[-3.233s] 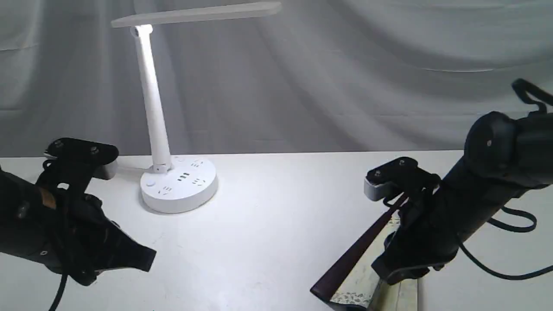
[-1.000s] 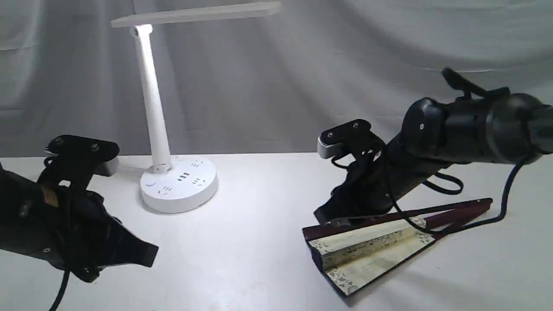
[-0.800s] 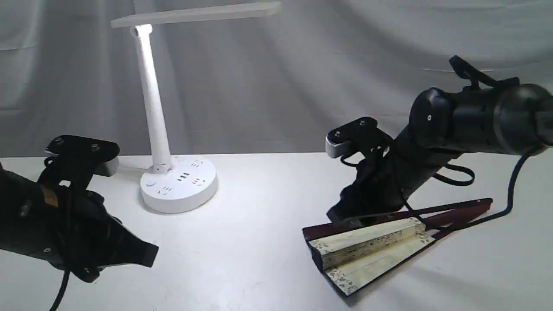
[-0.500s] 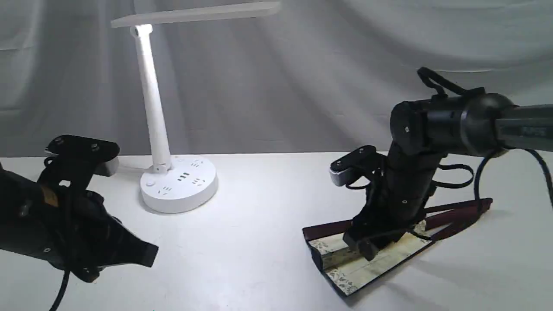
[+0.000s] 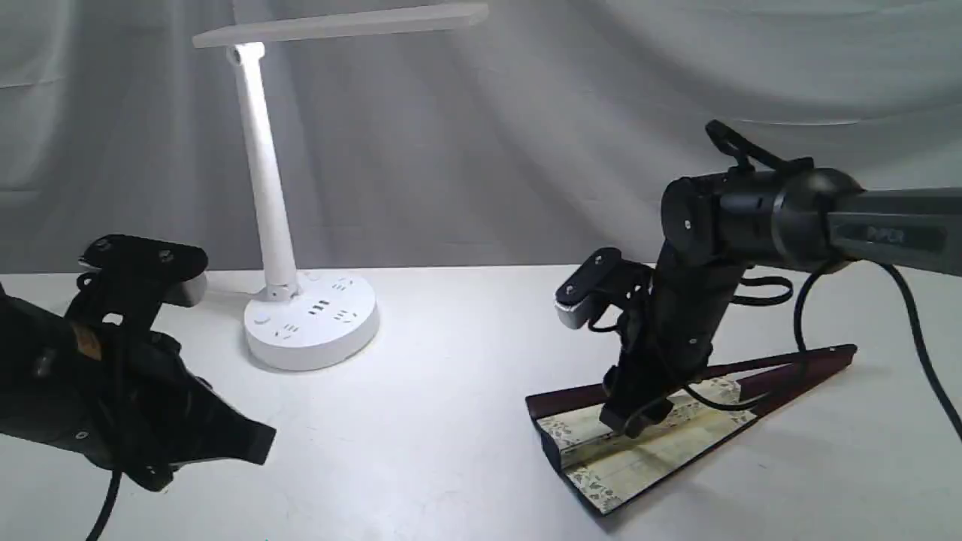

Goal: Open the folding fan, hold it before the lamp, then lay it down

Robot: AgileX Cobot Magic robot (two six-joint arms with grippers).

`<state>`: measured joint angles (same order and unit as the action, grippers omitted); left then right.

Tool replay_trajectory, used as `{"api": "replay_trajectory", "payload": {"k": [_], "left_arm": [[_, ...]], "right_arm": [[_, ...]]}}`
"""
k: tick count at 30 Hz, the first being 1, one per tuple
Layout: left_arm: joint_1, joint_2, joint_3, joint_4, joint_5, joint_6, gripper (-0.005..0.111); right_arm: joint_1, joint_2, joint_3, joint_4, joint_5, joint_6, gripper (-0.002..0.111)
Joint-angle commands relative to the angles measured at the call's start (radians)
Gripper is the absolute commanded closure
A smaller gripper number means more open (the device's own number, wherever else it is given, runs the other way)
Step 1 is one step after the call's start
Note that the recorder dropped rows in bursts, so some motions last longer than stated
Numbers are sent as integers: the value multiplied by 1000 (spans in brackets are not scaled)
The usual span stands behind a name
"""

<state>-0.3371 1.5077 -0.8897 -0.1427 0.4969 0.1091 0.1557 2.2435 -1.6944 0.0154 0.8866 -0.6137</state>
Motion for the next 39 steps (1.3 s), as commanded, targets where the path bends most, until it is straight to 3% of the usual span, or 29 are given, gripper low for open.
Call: {"api": "replay_trajectory", "payload": {"k": [1, 20, 26, 33, 36, 39], "left_arm": [[-5, -2, -8, -7, -11, 4, 107], [-5, -2, -8, -7, -11, 4, 107], [-5, -2, -8, -7, -11, 4, 107], [-5, -2, -8, -7, -11, 4, 107], [-5, -2, -8, -7, -11, 4, 107], [-5, -2, -8, -7, -11, 4, 107]], "right_arm": [[-5, 20, -4, -5, -2, -121, 53], [-5, 55, -6, -9, -2, -175, 53], [-5, 55, -6, -15, 22, -209, 42], [-5, 55, -6, -4, 11, -209, 43], [-5, 55, -6, 8, 6, -144, 43], [-5, 55, -6, 14, -12, 43, 43]]}}
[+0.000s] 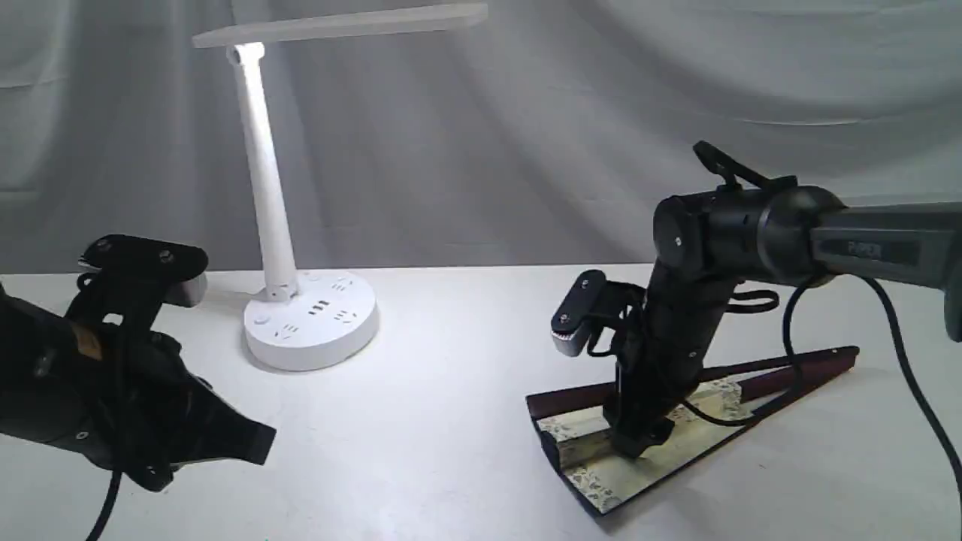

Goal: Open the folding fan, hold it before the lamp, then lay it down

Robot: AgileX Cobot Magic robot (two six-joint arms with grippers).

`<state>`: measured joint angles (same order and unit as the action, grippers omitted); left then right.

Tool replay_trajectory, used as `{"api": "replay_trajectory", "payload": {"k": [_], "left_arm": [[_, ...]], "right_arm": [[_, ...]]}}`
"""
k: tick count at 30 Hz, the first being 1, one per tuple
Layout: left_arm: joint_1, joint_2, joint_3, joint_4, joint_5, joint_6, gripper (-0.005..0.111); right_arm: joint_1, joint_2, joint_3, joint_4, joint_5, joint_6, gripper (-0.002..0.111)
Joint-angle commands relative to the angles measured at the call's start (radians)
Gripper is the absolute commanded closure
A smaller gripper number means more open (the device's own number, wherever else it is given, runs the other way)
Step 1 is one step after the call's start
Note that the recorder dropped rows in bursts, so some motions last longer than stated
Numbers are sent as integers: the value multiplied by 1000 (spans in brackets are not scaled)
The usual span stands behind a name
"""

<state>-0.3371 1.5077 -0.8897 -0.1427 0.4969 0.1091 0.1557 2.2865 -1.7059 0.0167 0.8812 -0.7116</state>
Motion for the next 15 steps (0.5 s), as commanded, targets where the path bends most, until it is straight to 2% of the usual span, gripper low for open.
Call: {"api": "replay_trajectory", "payload": {"k": [1, 6, 10, 15], "left_arm": [[-5, -2, -8, -7, -11, 4, 107], [-5, -2, -8, -7, -11, 4, 107], [-5, -2, -8, -7, -11, 4, 107], [-5, -2, -8, -7, -11, 4, 107]], "right_arm": [[-5, 12, 6, 12, -17, 185, 43], [-5, 12, 6, 26, -49, 396, 43], [-5, 12, 6, 105, -76, 575, 43], [-5, 12, 6, 252, -117, 642, 43]]}}
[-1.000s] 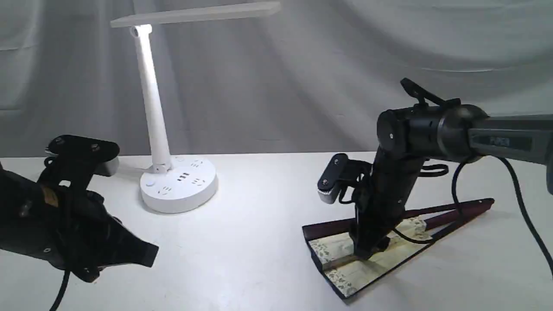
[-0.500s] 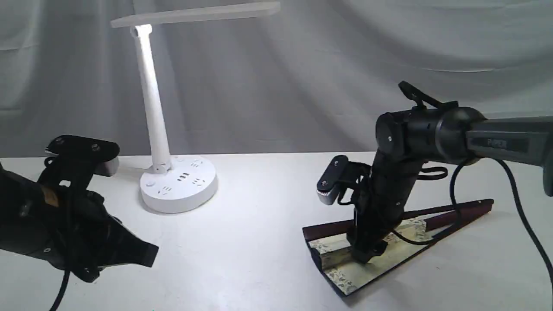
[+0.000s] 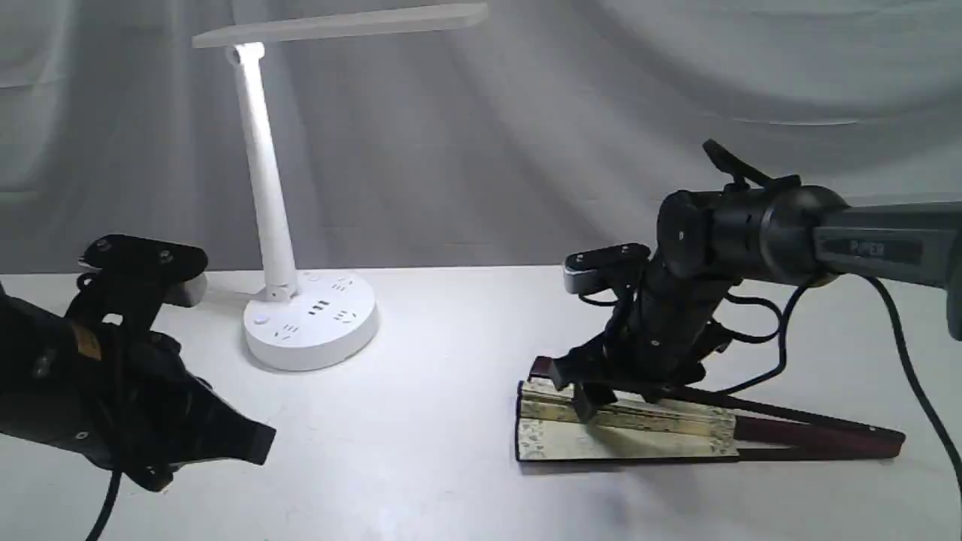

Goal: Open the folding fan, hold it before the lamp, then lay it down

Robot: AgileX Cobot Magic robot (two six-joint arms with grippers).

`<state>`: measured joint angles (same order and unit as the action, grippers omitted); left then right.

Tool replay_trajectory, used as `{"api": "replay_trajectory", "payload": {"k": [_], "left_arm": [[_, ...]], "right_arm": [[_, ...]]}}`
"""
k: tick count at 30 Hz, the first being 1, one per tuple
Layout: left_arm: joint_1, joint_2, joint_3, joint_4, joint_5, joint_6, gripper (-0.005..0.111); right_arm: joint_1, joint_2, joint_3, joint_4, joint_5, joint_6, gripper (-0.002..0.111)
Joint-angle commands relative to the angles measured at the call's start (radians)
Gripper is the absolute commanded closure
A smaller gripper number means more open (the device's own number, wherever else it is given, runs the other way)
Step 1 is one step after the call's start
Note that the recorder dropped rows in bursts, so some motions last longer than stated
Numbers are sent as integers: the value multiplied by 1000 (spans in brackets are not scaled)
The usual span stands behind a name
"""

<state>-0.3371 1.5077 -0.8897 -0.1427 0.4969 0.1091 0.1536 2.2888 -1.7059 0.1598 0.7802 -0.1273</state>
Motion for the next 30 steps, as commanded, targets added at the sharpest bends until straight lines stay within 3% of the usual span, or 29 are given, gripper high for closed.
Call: {"api": "replay_trajectory", "payload": {"k": [1, 9, 15, 19, 24, 30], "left_arm": [[-5, -2, -8, -7, -11, 4, 107], [-5, -2, -8, -7, -11, 4, 107], [-5, -2, -8, -7, -11, 4, 107], [-5, -2, -8, -7, -3, 4, 107], [-5, -2, -8, -7, -3, 4, 107], [-5, -2, -8, -7, -3, 4, 107]], "right_arm": [[-3, 9, 6, 140, -30, 59, 43], [-5, -1, 6, 191, -94, 16, 43], [-5, -73, 6, -13, -82, -6, 43], [-5, -111, 6, -117, -1, -35, 43], [-5, -117, 6, -129, 190, -261, 43], [-15, -117, 6, -262, 276, -276, 43]]}}
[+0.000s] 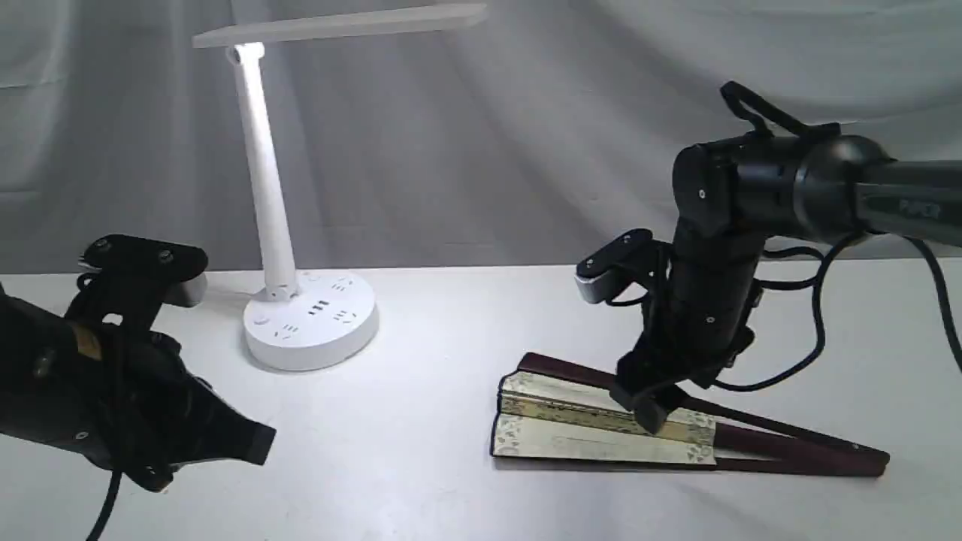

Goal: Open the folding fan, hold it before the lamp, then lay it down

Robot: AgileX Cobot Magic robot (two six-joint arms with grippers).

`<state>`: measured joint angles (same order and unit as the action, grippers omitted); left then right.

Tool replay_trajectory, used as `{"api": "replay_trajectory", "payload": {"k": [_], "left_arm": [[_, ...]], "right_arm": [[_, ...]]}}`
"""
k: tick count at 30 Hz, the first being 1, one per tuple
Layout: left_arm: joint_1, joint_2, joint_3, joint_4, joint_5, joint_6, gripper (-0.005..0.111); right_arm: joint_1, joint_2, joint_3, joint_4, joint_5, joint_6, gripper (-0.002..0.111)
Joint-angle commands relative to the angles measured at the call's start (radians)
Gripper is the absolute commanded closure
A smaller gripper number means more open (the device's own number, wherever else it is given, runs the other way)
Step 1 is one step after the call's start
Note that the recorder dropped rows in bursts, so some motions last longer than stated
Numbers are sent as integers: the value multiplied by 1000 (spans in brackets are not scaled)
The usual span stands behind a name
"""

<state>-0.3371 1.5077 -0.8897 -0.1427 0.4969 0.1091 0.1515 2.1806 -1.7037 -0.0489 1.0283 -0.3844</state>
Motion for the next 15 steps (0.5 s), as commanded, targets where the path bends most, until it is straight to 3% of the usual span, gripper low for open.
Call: {"api": "replay_trajectory", "payload": {"k": [1, 8, 15], "left_arm": [[-5, -2, -8, -7, -3, 4, 107], [-5, -2, -8, -7, -3, 4, 107], [-5, -2, -8, -7, 0, 4, 107]], "right_arm": [[-19, -9, 4, -53, 28, -19, 43], [-102, -9, 4, 34, 26, 6, 43], [-131, -9, 43, 4, 26, -13, 43]]}}
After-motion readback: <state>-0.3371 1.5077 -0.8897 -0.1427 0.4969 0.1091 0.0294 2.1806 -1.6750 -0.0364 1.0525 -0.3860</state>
